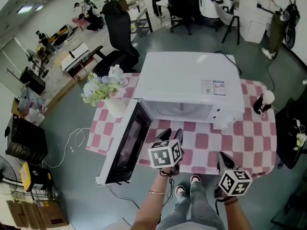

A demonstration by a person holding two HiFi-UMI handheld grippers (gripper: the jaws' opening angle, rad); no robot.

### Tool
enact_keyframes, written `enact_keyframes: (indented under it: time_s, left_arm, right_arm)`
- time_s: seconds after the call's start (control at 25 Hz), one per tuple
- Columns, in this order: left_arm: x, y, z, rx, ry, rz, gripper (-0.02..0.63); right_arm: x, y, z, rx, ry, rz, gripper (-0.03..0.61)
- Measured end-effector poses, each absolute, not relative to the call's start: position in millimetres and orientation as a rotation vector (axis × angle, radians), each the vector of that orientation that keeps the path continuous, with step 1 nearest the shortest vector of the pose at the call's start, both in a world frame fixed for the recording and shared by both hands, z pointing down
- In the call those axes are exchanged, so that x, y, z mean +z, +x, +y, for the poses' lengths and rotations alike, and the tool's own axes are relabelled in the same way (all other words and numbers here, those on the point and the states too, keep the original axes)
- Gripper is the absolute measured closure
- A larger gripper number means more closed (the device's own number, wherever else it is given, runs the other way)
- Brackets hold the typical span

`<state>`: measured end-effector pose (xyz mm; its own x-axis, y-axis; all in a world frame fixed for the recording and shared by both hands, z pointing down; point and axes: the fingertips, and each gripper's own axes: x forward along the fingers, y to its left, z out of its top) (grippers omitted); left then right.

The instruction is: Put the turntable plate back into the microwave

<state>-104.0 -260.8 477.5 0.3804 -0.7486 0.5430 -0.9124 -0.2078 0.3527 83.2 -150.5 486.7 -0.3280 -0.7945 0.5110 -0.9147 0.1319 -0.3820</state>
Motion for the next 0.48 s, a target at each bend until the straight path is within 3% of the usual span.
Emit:
enact_keyframes:
  time_s: [0.32,0.48]
  left_arm:
    - [435.7,-112.8,-227.4,0.348,2.072,-1.551,0.603]
    - [408.6,-121.9,-210.0,0.310,2.117,-1.593,0.615]
  right_arm:
    - [444.4,85.3,-146.4,0.880,1.734,-2.259,0.568]
    - [420.9,86.0,-147.5,0.831,1.746,-2.289,0.568]
